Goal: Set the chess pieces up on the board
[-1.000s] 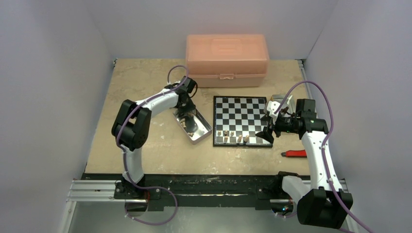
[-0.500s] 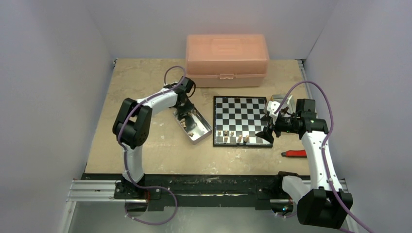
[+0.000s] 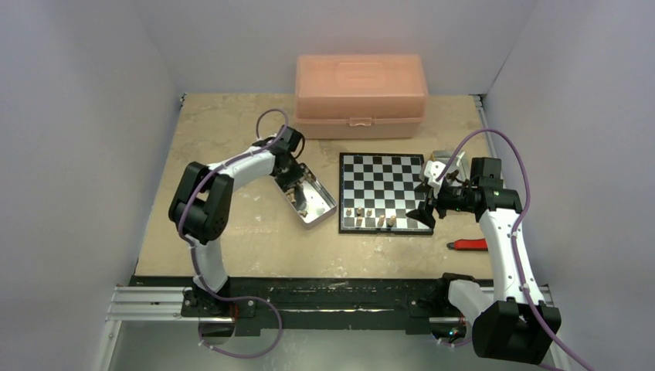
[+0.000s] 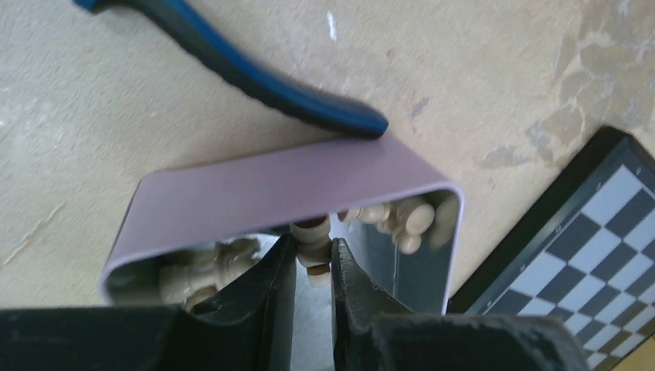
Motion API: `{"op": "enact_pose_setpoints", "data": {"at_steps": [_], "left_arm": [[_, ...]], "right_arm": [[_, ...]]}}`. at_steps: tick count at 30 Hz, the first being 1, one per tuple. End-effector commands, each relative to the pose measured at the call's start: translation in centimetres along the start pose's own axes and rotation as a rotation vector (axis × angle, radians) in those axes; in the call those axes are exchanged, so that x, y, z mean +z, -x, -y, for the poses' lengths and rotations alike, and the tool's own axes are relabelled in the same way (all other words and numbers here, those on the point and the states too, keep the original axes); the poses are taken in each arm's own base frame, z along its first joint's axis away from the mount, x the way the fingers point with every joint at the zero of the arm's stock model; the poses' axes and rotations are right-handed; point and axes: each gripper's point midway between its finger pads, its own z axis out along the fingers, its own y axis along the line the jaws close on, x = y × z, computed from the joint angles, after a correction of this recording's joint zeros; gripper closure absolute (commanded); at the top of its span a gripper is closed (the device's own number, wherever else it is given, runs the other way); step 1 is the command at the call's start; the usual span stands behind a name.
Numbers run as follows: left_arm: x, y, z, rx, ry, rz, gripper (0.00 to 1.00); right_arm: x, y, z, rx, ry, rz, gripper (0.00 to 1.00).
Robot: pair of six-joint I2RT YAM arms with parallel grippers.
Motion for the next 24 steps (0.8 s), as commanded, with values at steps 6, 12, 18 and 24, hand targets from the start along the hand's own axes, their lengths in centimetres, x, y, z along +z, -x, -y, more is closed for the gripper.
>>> {"op": "enact_pose_setpoints", "data": {"at_steps": [6, 12, 18, 24], "left_arm": [[-7.3, 0.3, 1.7, 0.073, -0.239, 0.023, 1.0], [-9.2, -1.1, 1.6, 0.105, -0.351, -0.015, 1.0], [-8.0, -1.4, 1.9, 0.074, -0.494, -0.102, 1.0], [-9.2, -1.5, 3.7, 0.173, -0.753, -0.127, 1.0]], "right_arm": [[-0.2, 0.7, -0.3, -0.033, 0.006, 0.029, 0.22], [-0.1, 1.3, -1.0, -0.046, 0.042, 0.064, 0.22], [0.0, 1.6, -1.7, -0.057, 0.084, 0.086, 0.23], [0.7, 2.6, -2.2, -0.096, 0.159, 0.1, 0.21]]}}
